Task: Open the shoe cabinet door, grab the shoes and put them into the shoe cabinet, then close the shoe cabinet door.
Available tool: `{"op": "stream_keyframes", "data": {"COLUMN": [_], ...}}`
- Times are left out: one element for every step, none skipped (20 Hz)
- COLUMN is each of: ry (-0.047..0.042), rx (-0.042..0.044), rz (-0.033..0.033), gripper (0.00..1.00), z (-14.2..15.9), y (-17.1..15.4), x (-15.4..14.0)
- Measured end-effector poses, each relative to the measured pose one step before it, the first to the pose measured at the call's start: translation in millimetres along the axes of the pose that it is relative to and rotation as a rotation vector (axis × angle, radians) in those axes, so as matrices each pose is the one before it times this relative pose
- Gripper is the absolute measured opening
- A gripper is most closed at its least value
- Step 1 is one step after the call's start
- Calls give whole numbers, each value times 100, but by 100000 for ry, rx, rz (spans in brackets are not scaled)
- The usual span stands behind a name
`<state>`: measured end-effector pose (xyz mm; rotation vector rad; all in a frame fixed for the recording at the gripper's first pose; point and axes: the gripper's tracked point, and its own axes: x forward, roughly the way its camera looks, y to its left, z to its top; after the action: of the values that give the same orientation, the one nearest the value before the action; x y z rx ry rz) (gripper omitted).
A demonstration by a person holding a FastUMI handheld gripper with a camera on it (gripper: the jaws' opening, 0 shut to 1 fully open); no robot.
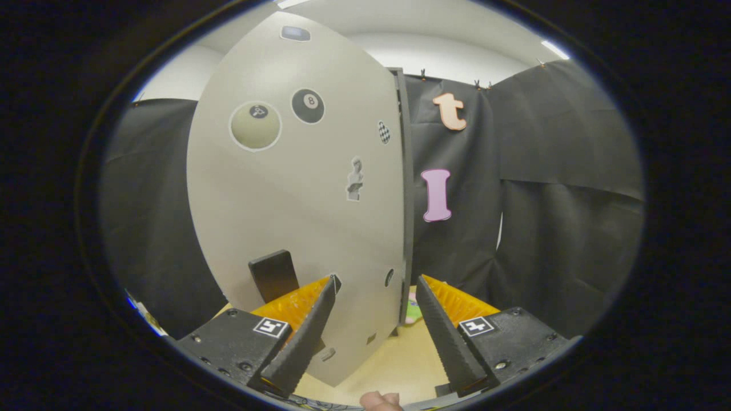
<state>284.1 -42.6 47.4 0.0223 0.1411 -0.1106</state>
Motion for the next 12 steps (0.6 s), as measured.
{"op": "stream_keyframes", "data": {"ry": [339, -67, -491, -553, -362, -477, -365, -313, -334, -84, 361, 329], "rx": [1282, 569, -36, -551, -642, -748, -514, -527, 93, 722, 998, 1024], "rz": [1124, 634, 381, 666, 232, 936, 342, -61, 34, 245, 276, -107], "gripper": [95, 95, 95, 95, 95, 95, 95, 95, 95, 95, 95, 95], "z": [51, 147, 331, 335, 306, 241, 167, -5, 114, -19, -41, -217], "y": [571, 588, 407, 481, 395, 378, 333, 108, 219, 264, 296, 298], "x": [-128, -434, -299, -322, -241, -128, -134, -341, -328, -325, -305, -282]}}
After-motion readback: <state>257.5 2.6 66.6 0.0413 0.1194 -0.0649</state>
